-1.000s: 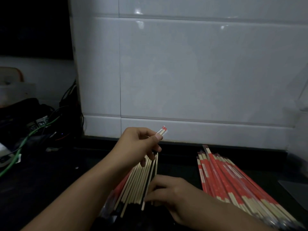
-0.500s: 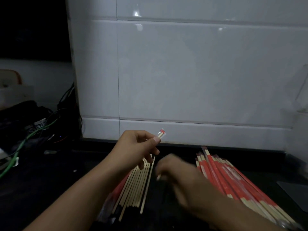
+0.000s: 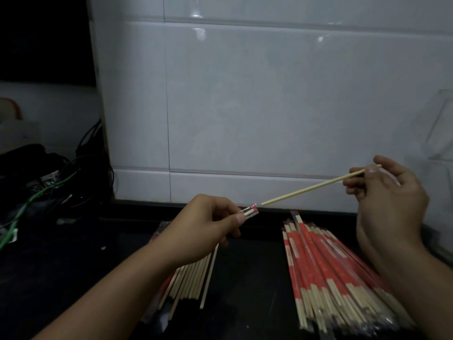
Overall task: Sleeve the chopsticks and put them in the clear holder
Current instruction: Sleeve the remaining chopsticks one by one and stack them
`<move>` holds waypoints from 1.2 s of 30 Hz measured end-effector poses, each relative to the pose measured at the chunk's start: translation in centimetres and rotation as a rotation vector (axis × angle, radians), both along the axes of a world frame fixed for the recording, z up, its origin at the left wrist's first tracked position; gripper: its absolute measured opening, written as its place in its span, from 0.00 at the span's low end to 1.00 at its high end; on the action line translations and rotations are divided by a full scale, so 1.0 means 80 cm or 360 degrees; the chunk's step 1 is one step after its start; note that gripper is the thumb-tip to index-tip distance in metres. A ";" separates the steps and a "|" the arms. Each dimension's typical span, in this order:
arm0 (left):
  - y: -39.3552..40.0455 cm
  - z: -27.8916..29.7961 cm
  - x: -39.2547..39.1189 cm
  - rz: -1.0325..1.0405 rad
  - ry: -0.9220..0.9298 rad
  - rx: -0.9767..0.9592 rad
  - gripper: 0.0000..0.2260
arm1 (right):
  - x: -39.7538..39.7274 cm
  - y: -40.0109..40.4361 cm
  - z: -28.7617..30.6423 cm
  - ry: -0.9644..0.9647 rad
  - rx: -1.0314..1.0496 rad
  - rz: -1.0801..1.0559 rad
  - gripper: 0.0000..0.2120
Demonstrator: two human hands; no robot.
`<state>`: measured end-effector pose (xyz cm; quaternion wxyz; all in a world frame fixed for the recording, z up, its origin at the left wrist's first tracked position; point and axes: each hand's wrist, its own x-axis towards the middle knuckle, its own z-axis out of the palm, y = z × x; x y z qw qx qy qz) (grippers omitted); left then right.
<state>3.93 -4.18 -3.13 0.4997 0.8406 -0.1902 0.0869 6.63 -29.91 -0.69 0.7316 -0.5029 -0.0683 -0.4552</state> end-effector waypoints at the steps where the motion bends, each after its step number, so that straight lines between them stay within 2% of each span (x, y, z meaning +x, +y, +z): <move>1: 0.000 0.000 0.000 -0.0014 -0.0013 -0.0004 0.04 | 0.000 0.000 -0.001 0.0004 -0.0021 -0.0005 0.08; 18: 0.002 -0.004 0.004 -0.0047 -0.0073 0.0084 0.05 | -0.001 0.004 -0.007 0.0013 -0.0139 0.0008 0.09; 36: 0.004 -0.001 0.004 -0.0065 -0.0089 0.0032 0.03 | 0.002 0.003 -0.011 0.0024 -0.0068 0.0032 0.07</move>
